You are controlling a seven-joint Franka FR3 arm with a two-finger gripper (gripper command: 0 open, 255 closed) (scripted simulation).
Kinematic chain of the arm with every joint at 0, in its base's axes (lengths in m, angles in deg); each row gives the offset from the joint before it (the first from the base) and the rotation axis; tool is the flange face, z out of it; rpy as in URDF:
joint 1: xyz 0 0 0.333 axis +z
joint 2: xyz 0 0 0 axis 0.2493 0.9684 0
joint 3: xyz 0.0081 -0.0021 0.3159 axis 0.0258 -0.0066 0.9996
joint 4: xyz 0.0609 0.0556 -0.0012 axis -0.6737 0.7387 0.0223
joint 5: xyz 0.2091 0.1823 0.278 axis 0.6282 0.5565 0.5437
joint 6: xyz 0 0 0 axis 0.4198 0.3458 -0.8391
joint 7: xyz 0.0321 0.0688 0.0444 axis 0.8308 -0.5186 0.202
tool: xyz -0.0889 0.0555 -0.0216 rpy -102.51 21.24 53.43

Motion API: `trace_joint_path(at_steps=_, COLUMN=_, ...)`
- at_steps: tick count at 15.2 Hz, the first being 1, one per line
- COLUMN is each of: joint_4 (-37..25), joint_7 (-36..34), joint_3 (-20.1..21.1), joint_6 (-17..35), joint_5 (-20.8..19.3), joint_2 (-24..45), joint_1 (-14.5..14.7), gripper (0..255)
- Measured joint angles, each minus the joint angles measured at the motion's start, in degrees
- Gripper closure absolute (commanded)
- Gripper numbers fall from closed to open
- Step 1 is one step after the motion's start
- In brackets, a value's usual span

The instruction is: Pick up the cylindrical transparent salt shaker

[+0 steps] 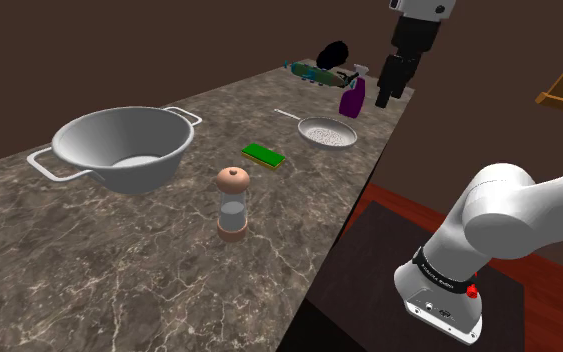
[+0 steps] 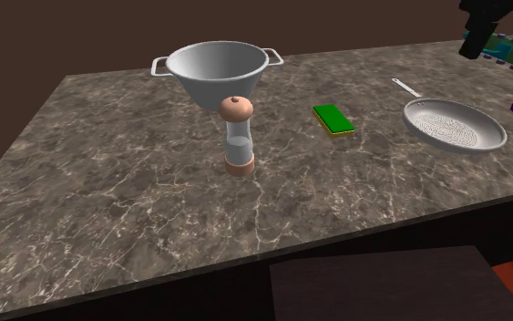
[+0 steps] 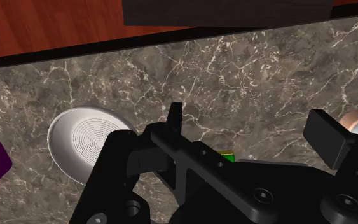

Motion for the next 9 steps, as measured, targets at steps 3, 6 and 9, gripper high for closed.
trace_joint_path(at_steps=3, joint_4=0.3, joint_7=-1.1, joint_3=1.2, joint_6=1.3, joint_5=0.9, joint_2=0.9, joint_1=0.6, gripper=0)
trace_joint_path(at_steps=6, joint_4=0.9, joint_7=-3.6, joint_3=3.7, joint_6=4.8, joint_5=2.9, joint_2=3.3, joint_1=1.8, gripper=0)
trace_joint_path(at_steps=9, joint_4=1.1, joint_7=-6.2, joint_3=6.6, joint_6=8.5, joint_5=4.8, joint_2=6.4, joint_1=3.0, gripper=0)
